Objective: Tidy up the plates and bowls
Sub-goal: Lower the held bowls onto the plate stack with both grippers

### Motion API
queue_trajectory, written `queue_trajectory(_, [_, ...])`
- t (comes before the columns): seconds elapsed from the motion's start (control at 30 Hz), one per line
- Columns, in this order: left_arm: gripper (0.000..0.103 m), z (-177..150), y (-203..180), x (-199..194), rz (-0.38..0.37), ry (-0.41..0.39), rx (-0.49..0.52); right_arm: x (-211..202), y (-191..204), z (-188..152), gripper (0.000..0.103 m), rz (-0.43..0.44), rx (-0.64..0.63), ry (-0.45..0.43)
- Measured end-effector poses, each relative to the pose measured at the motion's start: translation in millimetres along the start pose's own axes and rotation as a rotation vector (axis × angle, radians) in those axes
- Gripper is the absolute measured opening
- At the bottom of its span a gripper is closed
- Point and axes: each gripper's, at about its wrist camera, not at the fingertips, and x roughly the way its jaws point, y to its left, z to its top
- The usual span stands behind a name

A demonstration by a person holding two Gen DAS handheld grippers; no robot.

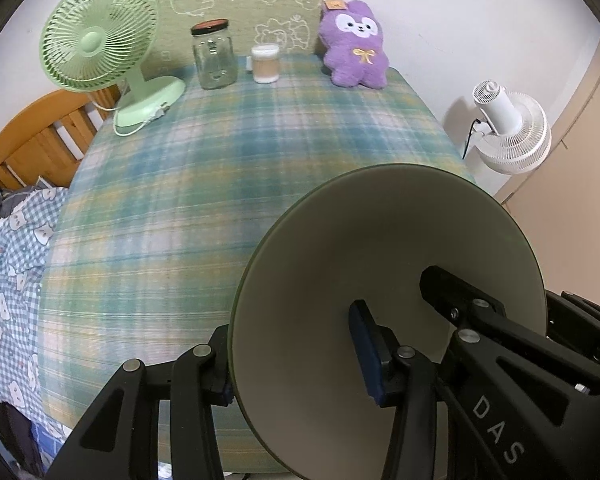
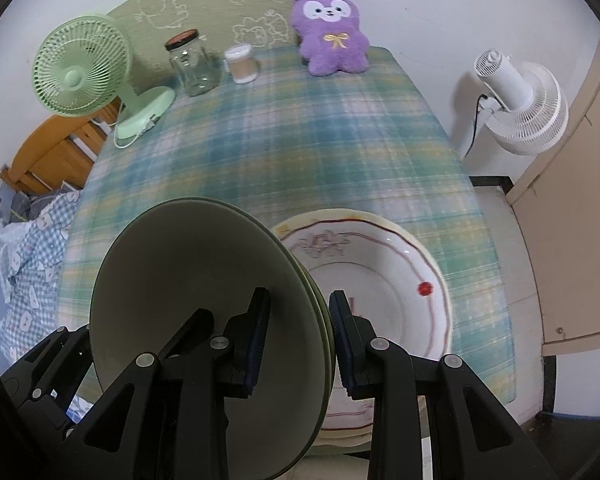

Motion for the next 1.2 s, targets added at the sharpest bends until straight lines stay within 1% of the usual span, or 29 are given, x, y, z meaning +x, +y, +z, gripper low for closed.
queue_trajectory(0.17, [0.047,2,-22,11,0.003,0.018,-0.009,7,-22,3,0.034,0.001,-0.004,0.020])
queue_trajectory(0.47, [0.047,0,-42,31,0.025,0.074,-0.040,29,-47,3,0.034,0.020,-0.019,0.086])
queue_trajectory(0.6, [0.047,1,-48,33,0.051,0.064,-0.043,34,-52,6,0.034,0.041,-0.025,0.091])
queue_trajectory(0.9, [0.048,5,-49,41,0.067,0.065,-0.076,41,-54,12,0.034,0.066,-0.051,0.088])
queue_trajectory(0.93, [0.050,4,-49,42,0.067,0.066,-0.079,41,-54,12,0.034,0.069,-0.057,0.090])
queue_trajectory(0.97, [0.054,4,-49,42,0.065,0.064,-0.077,42,-53,12,0.035,0.076,-0.061,0.093])
queue_trajectory(1.03, [0.056,3,-49,42,0.057,0.063,-0.073,44,-54,12,0.038,0.079,-0.065,0.100])
queue_trajectory(1.1, [0.063,2,-51,42,0.049,0.067,-0.071,46,-55,12,0.045,0.073,-0.066,0.106])
queue_trajectory(1.2, [0.068,1,-53,40,0.045,0.059,-0.067,42,-57,11,0.050,0.061,-0.072,0.092])
